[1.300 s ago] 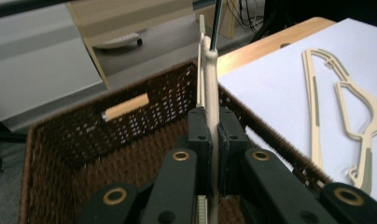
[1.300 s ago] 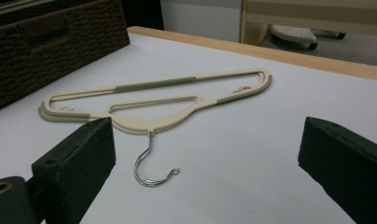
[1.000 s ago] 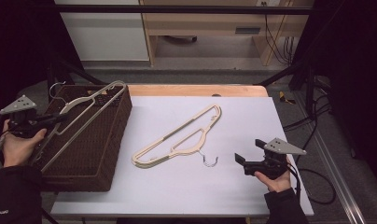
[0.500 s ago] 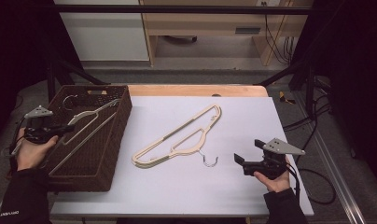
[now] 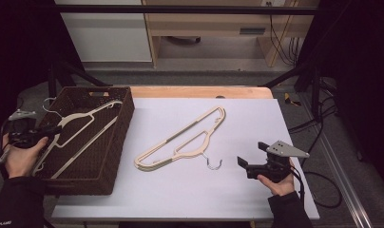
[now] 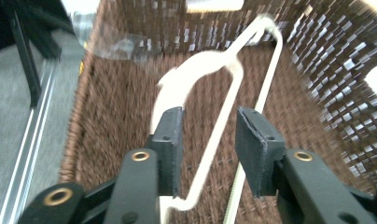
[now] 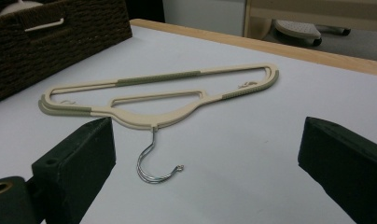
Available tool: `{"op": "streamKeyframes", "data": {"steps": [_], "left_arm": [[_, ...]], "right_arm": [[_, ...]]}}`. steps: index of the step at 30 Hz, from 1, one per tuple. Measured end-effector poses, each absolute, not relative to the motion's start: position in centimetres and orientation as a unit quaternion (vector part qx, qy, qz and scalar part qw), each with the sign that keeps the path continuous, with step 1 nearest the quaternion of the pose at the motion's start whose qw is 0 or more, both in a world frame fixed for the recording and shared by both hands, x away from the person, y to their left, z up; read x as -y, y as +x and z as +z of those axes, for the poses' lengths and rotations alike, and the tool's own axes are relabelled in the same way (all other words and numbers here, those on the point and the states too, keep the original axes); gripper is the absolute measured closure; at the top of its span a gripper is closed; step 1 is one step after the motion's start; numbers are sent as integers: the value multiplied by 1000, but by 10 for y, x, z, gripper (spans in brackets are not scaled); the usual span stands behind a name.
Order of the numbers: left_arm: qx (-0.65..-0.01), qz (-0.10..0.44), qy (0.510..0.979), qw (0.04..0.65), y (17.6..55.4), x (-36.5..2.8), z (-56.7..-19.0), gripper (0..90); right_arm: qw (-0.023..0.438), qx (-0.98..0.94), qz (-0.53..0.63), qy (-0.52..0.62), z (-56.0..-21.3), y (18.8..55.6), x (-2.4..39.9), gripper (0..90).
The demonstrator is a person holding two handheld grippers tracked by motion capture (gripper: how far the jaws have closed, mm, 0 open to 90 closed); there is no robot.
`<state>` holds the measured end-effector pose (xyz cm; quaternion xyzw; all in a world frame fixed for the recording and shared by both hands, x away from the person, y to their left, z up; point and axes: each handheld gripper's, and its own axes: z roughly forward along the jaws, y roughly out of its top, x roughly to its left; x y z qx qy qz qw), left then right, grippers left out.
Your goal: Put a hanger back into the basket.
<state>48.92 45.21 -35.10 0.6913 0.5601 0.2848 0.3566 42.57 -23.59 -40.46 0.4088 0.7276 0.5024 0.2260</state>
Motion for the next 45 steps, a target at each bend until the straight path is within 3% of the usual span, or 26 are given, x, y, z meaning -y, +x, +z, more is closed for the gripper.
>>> {"op": "streamKeyframes", "data": {"steps": [9,19,32,45], "left_arm": [[-506,309,666,453,462,-428,-322,378],[-440,306,675,507,449,-365,-317,137],[-376,270,699,545,441,-292,-336,84],[-336,244,730,543,425,-251,-355,82]], "right_arm": [[229,-728,506,402,-400,425,234,44],[231,-725,510,400,-397,428,228,49],[230,-725,510,402,-396,432,223,52],[224,-728,516,392,-392,439,208,76]]}}
